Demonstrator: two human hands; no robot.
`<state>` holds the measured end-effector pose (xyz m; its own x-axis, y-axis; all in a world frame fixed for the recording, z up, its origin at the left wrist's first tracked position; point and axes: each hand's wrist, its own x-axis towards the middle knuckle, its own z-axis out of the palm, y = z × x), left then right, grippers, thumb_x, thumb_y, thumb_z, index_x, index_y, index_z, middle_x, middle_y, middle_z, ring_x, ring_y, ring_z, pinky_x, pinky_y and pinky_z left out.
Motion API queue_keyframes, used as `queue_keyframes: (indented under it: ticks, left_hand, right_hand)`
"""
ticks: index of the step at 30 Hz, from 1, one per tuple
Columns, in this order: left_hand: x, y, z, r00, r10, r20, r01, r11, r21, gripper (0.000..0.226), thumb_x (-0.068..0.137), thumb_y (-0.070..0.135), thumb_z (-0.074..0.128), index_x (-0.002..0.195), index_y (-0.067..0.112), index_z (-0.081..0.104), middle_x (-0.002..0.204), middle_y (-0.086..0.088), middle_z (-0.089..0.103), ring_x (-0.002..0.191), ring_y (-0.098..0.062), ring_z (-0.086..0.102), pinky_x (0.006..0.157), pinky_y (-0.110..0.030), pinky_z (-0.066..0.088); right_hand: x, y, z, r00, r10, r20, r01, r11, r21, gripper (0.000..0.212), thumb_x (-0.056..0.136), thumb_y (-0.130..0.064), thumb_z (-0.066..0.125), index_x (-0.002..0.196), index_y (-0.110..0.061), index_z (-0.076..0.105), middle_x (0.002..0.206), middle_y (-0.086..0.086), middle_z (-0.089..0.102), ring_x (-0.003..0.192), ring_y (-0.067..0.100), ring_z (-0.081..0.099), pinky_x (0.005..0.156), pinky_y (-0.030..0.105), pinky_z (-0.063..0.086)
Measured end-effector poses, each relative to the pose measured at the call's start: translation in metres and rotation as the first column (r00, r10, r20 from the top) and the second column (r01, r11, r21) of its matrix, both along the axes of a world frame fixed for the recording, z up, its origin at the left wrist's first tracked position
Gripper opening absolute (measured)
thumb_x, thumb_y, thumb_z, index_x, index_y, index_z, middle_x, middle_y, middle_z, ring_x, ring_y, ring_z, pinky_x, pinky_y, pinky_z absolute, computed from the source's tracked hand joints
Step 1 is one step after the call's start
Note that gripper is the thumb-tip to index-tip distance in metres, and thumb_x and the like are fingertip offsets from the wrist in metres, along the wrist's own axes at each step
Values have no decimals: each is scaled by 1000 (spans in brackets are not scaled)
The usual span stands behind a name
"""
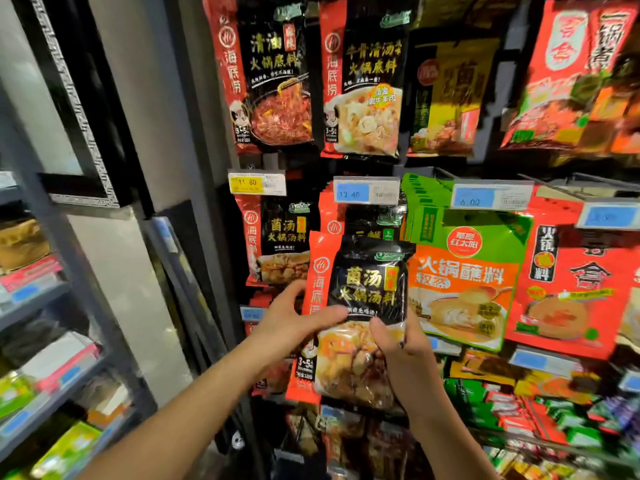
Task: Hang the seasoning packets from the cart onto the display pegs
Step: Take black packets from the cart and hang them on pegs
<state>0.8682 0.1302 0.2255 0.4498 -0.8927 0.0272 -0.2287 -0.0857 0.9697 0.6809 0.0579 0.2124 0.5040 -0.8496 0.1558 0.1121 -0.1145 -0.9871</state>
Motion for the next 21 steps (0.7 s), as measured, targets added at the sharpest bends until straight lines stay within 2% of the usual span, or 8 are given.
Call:
queue_keyframes:
  ticks: [3,5,7,10,12,15,17,21]
  left_hand:
    - [6,1,-1,994,112,6,-112,993,26,84,49,65,94,118,27,62,103,0,76,95,-18,74,91,-43,58]
    - [12,4,0,987,133,-93,-135,991,-19,75,58,48,97,119,22,61,99,-5,76,92,-24,75,90,-46,59]
    - [23,8,1,942,153,-298,-180,981,-68,67,68,27,93,123,14,57,94,-11,75,85,-29,75,80,-45,62]
    - [43,10,3,877,192,-439,-246,967,-68,61,76,21,87,125,6,53,99,-24,73,85,-34,74,79,-50,63]
    - [59,8,6,873,227,-432,-295,951,-96,71,70,28,89,127,8,53,109,-26,72,95,-40,73,87,-58,59]
    - [81,4,12,884,266,-384,-344,927,-150,77,62,36,96,125,16,56,118,-22,71,105,-39,71,95,-60,55]
    - [92,-1,14,904,271,-331,-341,924,-173,69,65,38,93,122,22,57,118,-16,72,109,-36,70,99,-56,54]
    - [104,-17,19,921,239,-307,-321,913,-254,51,80,24,85,122,23,55,113,-12,70,107,-32,70,93,-46,58]
  right_hand:
    - [11,1,-1,999,36,14,-37,996,85,78,101,-41,61,164,-29,17,163,-12,25,153,13,22,109,20,22]
    - [17,-4,-8,1000,13,15,-14,998,59,61,103,-39,59,158,-31,33,151,-11,46,144,22,45,114,33,32]
    - [19,-4,-7,1000,-14,27,12,997,77,42,104,-40,55,144,-32,47,127,0,68,115,27,68,95,46,56]
    - [15,-5,-4,997,-42,68,29,984,175,55,93,-54,68,141,-34,50,99,10,64,90,23,63,72,32,54]
    - [10,-17,-14,997,-64,35,56,982,179,73,78,-66,76,142,-38,53,114,11,70,97,20,64,81,31,55]
    - [-2,-23,-15,994,-108,-27,110,991,73,59,87,-43,66,143,-46,48,149,14,55,128,31,58,105,47,47]
    - [-6,-18,0,992,-119,-32,120,993,23,64,88,-40,61,150,-38,45,153,1,48,140,25,46,118,51,35]
    - [-12,-17,8,988,-153,6,153,988,-34,77,80,-45,51,155,-37,39,155,-11,40,147,16,36,122,52,30]
